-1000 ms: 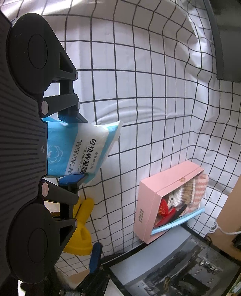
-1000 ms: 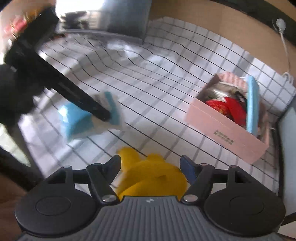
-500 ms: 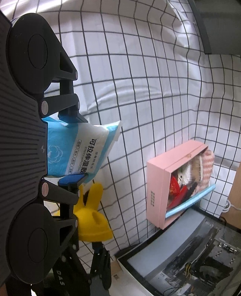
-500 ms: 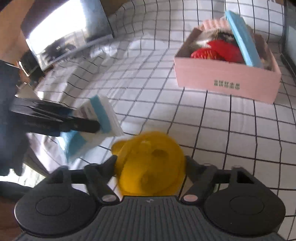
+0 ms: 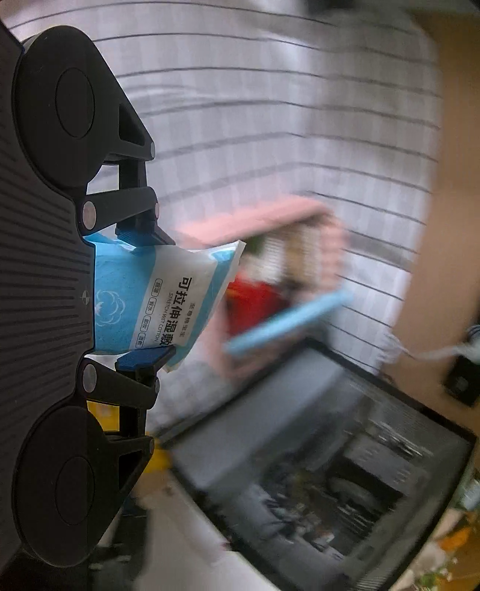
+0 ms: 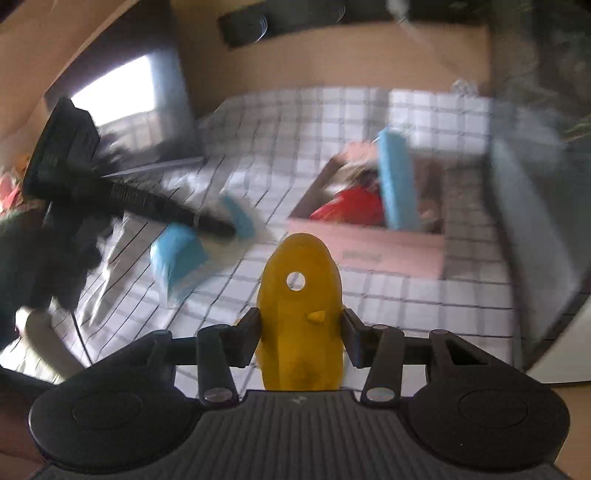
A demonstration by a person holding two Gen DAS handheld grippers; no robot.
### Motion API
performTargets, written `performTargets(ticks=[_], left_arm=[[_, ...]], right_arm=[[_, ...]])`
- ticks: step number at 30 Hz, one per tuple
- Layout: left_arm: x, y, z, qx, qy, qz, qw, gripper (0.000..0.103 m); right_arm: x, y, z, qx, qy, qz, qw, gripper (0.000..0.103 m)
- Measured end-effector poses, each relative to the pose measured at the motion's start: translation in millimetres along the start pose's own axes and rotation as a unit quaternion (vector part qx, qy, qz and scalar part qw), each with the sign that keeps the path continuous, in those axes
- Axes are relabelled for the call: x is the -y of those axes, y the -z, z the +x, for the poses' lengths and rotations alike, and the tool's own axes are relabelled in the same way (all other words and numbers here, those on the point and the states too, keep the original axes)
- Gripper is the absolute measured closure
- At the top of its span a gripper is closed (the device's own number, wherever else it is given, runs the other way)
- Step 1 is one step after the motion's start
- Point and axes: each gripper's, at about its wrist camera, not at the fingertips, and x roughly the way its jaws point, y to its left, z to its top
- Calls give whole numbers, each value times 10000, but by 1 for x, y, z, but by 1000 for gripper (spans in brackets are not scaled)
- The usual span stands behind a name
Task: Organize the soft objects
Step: 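Lower the wet-wipe pack into the pink box with the left tool while the right tool brings the funnel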
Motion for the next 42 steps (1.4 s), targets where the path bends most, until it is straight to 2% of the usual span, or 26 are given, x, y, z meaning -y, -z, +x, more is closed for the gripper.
performTargets(ticks=[2, 6, 8, 10, 11, 12, 13, 14, 16, 21, 27, 31, 34, 36, 39, 40, 41, 42], left_arm=[[7, -30, 8, 341, -23, 35, 9994, 44], [7, -84, 54, 780, 136, -375, 9962, 43], [4, -97, 94, 710, -20, -375, 9968, 42], [-2, -99, 136, 385, -387, -315, 9980, 43], [-6, -95, 162, 92, -591, -296, 9978, 41], [-11, -89, 178, -27, -600, -297, 9978, 31], [-13, -86, 182, 151, -611, -190, 9978, 26], [-10, -84, 185, 282, -746, 7, 9968, 25], [-6, -83, 184, 274, -815, 119, 9962, 30], [-6, -81, 157, 362, -520, 83, 9980, 30], [-4, -78, 125, 495, -274, 30, 9984, 30], [-7, -66, 98, 698, -174, 0, 9974, 30], [-10, -63, 90, 657, 0, 29, 9978, 30], [-14, -61, 89, 626, 60, 19, 9980, 30], [-22, -59, 94, 616, 102, -86, 9980, 30], [-26, -59, 95, 626, 107, -173, 9978, 30], [-32, -58, 95, 651, 81, -314, 9974, 30], [-38, -57, 94, 672, 51, -430, 9968, 30]], right_arm=[[6, 0, -10, 139, 163, 29, 9998, 57], [16, 5, -17, 279, 369, 166, 9988, 57], [18, 8, -16, 302, 441, 256, 9982, 57], [21, 12, -15, 287, 506, 331, 9978, 57], [22, 16, -16, 260, 540, 369, 9975, 57], [23, 21, -18, 227, 575, 406, 9973, 57], [24, 25, -18, 187, 612, 419, 9971, 57], [25, 28, -18, 150, 646, 415, 9969, 57], [29, 33, -18, 88, 688, 398, 9968, 57], [43, 30, -19, 118, 766, 473, 9959, 57], [50, 4, -18, 428, 734, 300, 9959, 57], [46, -34, -19, 892, 765, 25, 9931, 57], [38, -72, -15, 1319, 1154, -493, 9833, 57], [26, -96, -4, 1616, 1675, -1108, 9662, 57], [8, -116, 38, 2017, 2461, -2256, 9208, 57], [5, -119, 57, 2041, 2604, -2510, 9097, 57], [5, -120, 79, 1996, 2637, -2682, 9048, 57], [6, -119, 97, 1889, 2603, -2736, 9065, 57]])
